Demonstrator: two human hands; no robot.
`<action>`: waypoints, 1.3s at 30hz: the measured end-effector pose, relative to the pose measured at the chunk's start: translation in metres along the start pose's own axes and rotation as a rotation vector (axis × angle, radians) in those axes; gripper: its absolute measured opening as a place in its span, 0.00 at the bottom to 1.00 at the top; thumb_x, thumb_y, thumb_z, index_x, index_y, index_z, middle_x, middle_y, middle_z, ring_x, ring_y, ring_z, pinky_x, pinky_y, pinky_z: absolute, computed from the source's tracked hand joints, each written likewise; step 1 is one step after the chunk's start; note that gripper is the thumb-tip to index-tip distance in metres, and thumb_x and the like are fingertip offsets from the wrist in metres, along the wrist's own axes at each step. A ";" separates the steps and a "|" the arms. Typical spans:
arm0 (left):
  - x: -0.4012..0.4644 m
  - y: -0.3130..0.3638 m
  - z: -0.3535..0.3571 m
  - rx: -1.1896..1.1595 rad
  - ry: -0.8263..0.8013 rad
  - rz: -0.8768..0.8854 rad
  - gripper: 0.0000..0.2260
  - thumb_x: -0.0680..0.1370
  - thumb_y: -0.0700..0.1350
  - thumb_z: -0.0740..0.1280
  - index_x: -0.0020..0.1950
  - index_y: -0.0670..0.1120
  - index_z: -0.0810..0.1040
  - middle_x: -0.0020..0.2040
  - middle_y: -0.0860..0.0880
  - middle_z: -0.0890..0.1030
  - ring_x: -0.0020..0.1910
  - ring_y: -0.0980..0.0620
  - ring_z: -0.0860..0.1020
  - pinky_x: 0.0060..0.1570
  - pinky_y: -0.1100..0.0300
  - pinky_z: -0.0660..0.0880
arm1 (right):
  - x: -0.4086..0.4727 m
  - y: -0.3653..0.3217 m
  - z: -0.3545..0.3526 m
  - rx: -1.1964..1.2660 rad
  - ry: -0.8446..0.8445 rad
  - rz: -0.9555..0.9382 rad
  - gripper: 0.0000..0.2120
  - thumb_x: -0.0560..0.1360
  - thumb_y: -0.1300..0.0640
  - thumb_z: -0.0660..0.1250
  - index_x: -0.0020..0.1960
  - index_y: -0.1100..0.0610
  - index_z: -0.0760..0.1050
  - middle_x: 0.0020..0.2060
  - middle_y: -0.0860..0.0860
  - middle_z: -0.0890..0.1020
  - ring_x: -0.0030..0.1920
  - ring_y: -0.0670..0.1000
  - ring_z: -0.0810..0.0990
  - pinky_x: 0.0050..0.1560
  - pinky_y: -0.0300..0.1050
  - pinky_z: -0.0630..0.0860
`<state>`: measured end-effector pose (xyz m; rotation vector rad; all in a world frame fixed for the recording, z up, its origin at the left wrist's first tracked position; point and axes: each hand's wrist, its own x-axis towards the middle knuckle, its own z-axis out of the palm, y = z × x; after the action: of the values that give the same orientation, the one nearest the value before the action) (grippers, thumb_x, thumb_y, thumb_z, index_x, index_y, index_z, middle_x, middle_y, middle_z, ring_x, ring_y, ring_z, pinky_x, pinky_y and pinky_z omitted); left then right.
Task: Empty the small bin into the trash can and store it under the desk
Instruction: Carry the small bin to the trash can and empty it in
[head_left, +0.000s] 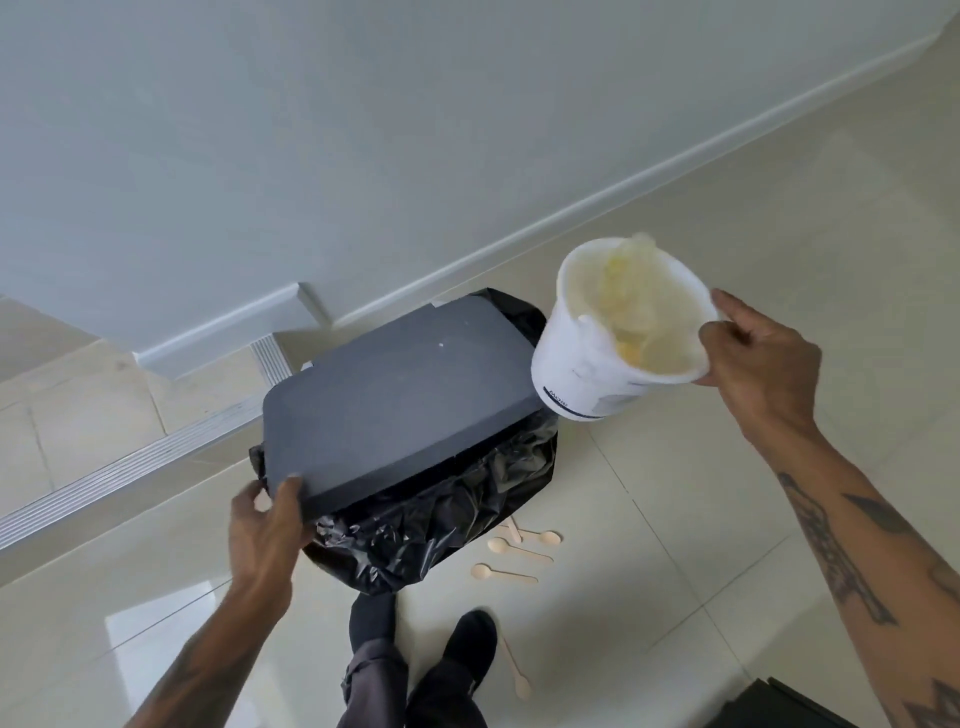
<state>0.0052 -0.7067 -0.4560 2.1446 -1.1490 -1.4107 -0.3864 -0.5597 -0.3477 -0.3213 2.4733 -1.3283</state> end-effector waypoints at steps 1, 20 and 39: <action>-0.001 0.018 -0.011 -0.041 0.015 0.078 0.29 0.81 0.54 0.66 0.78 0.43 0.65 0.64 0.35 0.79 0.50 0.37 0.81 0.48 0.46 0.79 | 0.005 -0.010 -0.007 -0.020 0.038 -0.035 0.20 0.74 0.60 0.64 0.65 0.52 0.79 0.47 0.45 0.82 0.31 0.29 0.79 0.29 0.23 0.75; 0.178 0.215 -0.061 0.204 -0.023 0.304 0.32 0.71 0.76 0.59 0.45 0.46 0.78 0.46 0.44 0.81 0.32 0.46 0.77 0.46 0.49 0.83 | -0.057 -0.078 0.223 -1.559 -0.490 -0.622 0.15 0.79 0.60 0.61 0.65 0.61 0.73 0.55 0.57 0.81 0.53 0.58 0.82 0.47 0.47 0.75; 0.199 0.214 -0.058 0.193 -0.144 0.334 0.38 0.77 0.71 0.58 0.67 0.39 0.77 0.64 0.39 0.81 0.62 0.37 0.80 0.62 0.47 0.78 | -0.068 -0.069 0.279 -1.665 -0.549 -0.475 0.12 0.76 0.59 0.66 0.59 0.60 0.77 0.56 0.56 0.81 0.55 0.57 0.81 0.54 0.47 0.77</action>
<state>-0.0024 -1.0017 -0.4138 1.8757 -1.6694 -1.3630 -0.2152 -0.7882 -0.4239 -1.3735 2.3492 0.9706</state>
